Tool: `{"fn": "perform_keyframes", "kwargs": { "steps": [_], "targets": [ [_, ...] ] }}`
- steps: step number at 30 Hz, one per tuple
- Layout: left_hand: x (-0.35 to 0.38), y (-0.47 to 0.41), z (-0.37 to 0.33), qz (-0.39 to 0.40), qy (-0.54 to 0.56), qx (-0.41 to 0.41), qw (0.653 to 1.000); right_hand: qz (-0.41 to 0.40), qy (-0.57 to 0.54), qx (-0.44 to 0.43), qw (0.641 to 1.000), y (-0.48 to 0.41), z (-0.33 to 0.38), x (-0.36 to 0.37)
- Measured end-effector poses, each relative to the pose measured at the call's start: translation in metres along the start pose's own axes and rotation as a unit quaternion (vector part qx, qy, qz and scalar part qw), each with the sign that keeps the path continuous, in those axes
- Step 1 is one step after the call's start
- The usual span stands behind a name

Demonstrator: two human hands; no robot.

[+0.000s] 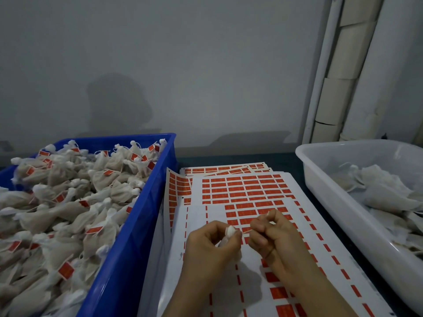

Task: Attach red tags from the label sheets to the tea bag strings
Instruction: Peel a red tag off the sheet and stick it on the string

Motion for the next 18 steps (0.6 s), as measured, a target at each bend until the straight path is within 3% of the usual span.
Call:
{"fn": "perform_keyframes", "kwargs": {
  "steps": [6, 12, 18],
  "targets": [
    [-0.001, 0.000, 0.002, -0.011, -0.015, -0.007, 1.000, -0.030, 0.012, -0.019, 0.999, -0.002, 0.004, -0.007],
    [-0.002, 0.000, 0.003, 0.006, -0.004, -0.041, 0.999, -0.008, 0.062, -0.072, 0.995, 0.003, 0.011, -0.006],
    [0.003, 0.000, 0.003, 0.060, 0.063, -0.090, 0.992, -0.071, 0.070, -0.097, 0.990, 0.001, 0.018, -0.015]
  ]
}}
Point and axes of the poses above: each hand's wrist, its own y-axis away from the middle knuckle, its own x-axis out of the palm, z = x × y, the point moved 7 cm from there along -y, towards the middle knuckle, and after that the axes turned 6 degrees about -z, right-handed, at the moved point
